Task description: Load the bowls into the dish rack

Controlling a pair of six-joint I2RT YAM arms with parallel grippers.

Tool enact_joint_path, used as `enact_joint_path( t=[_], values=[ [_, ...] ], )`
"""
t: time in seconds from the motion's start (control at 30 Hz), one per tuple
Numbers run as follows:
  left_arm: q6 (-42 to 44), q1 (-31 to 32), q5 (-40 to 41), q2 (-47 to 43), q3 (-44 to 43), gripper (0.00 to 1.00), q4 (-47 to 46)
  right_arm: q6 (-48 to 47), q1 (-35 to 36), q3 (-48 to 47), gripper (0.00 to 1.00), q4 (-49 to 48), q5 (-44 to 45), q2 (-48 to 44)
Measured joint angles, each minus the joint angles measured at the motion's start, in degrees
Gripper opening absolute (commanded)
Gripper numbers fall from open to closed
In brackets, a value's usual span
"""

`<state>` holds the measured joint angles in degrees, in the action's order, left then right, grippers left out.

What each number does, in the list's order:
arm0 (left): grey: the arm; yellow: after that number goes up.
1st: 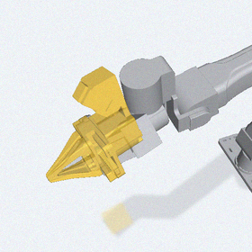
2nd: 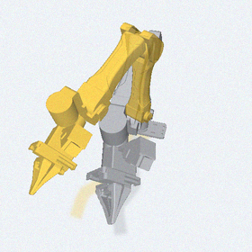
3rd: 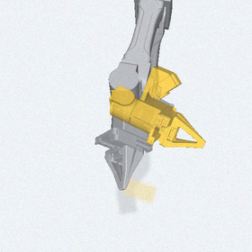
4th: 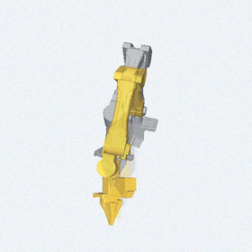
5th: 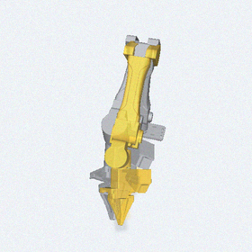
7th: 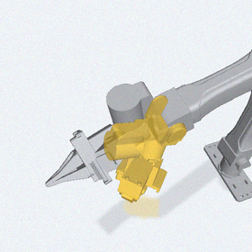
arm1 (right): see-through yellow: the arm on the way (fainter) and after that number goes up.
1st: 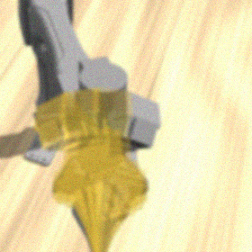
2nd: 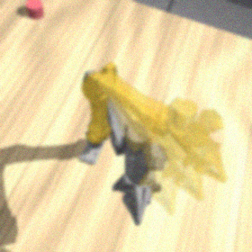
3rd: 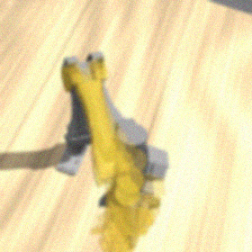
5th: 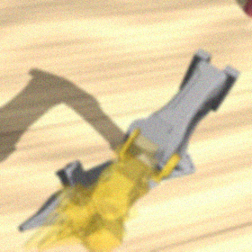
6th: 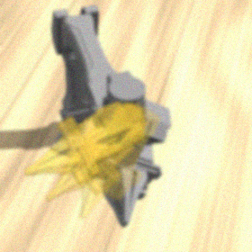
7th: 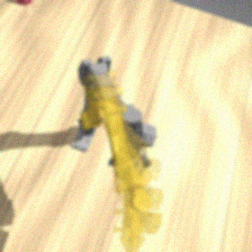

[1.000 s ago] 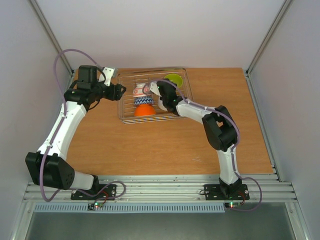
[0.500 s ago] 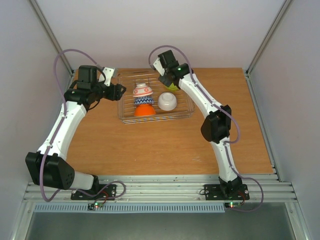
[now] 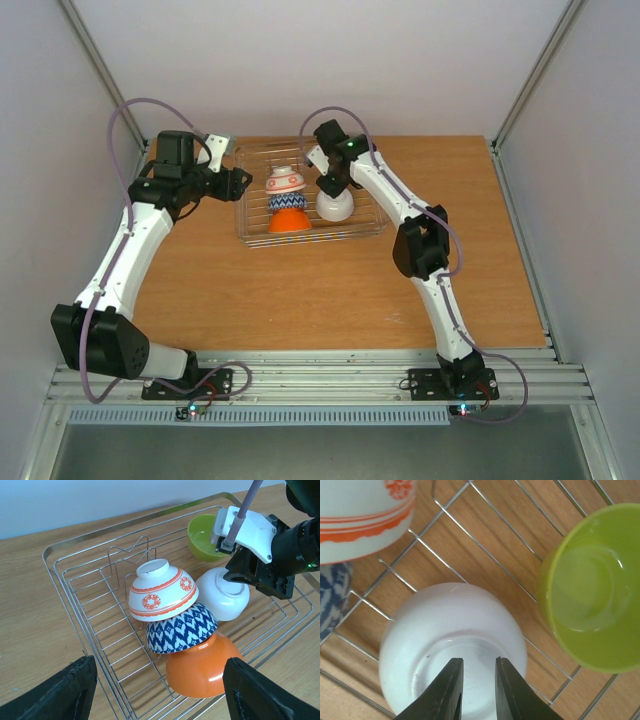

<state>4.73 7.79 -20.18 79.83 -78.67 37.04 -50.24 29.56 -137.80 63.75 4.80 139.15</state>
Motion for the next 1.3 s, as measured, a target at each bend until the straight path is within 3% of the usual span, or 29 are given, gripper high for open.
enact_joint_path(
  t=[0.7, 0.8, 0.93, 1.3],
  values=[
    [0.02, 0.0, 0.31, 0.17, 0.0, 0.7, 0.0, 0.5, -0.76, -3.63, 0.2, -6.21, 6.99, 5.4],
    [0.04, 0.0, 0.31, 0.26, 0.0, 0.7, -0.02, 0.17, -0.9, -3.98, 0.16, -7.74, 9.16, 6.12],
    [0.04, 0.0, 0.31, 0.79, 0.0, 0.7, -0.02, -0.26, -1.05, -5.07, 0.02, -9.84, 11.91, 7.69],
    [0.04, 0.0, 0.33, 1.01, 0.0, 0.7, 0.0, 0.04, -1.4, -5.4, 0.02, -11.06, 13.07, 8.48]
  ],
)
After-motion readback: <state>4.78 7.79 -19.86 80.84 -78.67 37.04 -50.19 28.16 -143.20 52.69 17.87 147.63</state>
